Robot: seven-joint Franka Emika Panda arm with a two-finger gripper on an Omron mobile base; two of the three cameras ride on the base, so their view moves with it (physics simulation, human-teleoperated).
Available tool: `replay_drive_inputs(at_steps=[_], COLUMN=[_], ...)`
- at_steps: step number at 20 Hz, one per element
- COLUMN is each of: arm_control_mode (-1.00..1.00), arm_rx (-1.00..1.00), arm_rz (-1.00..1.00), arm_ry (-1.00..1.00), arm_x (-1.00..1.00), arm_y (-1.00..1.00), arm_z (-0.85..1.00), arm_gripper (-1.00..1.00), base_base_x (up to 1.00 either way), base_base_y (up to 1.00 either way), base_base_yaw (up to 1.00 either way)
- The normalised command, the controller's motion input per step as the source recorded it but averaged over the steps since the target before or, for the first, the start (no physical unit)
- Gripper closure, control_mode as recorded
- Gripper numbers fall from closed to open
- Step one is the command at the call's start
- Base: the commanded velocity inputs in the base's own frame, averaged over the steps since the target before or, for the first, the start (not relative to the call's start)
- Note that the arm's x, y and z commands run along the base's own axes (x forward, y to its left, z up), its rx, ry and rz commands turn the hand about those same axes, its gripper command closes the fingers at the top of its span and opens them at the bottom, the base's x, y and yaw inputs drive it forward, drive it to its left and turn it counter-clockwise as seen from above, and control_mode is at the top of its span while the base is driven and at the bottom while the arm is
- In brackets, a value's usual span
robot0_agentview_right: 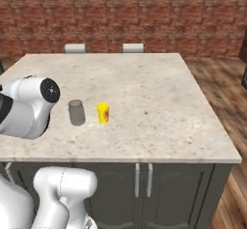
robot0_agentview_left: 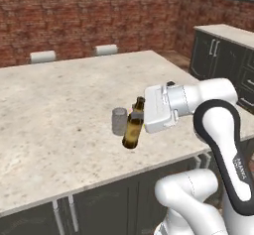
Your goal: Open the cabinet directly in front. Then move the beer and the cup to the dining counter with the jar on it.
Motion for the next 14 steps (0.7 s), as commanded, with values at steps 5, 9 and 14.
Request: replay_drive_inputs(at_steps=[5,9,14], arm_control_mode=[1.0,1.0,1.0], arm_rx=[0.0,0.0,0.0], arm_rz=[0.0,0.0,0.0], arm_ry=[0.0,0.0,0.0], arm_x=[0.0,0.0,0.0], arm_y=[0.0,0.0,0.0], arm_z=[0.0,0.0,0.0], arm_gripper=[1.0,1.0,1.0], base_base_x=[0.0,-0.01,0.0], base_base_y=[-1.0,-1.0,-0.54], base_base_yaw=[0.14,0.12,0.08])
